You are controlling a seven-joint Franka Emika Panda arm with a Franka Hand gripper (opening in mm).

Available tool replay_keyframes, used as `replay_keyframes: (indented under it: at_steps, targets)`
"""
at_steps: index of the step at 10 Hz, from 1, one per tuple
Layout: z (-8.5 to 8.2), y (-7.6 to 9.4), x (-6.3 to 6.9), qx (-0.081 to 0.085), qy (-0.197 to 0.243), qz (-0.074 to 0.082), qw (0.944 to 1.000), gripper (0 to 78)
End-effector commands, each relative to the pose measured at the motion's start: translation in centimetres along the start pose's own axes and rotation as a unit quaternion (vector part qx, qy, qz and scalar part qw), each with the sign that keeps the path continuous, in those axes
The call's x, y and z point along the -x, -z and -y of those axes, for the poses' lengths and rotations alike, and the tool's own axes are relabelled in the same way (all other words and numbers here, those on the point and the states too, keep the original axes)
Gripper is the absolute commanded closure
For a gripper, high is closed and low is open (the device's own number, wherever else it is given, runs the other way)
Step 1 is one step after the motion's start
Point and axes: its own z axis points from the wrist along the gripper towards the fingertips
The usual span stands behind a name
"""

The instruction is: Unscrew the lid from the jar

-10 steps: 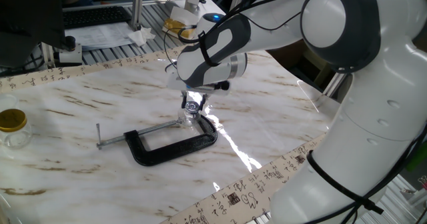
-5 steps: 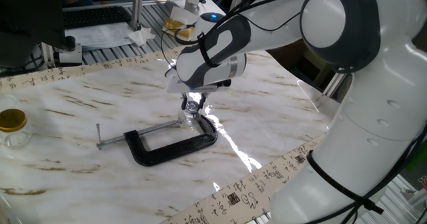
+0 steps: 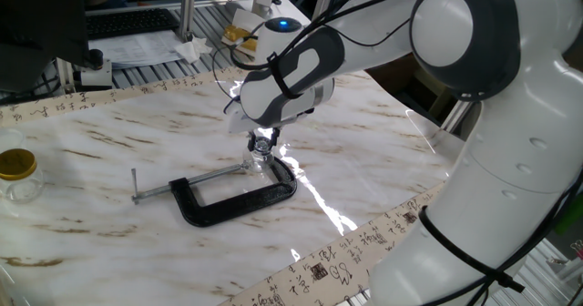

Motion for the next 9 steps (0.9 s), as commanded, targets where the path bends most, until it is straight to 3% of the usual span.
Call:
replay_keyframes:
  at_steps: [1,2,9]
  targets:
    - [-0.2,0.4,0.2,-0.002,-0.012,-0.001,0.9999,76.4]
    - [-0.4,0.7,0.3,0.004,-0.014,-0.005,0.9999,76.4]
    - [-0.6,2.5,1.2,0.002,-0.022,-0.015,0.9996,76.4]
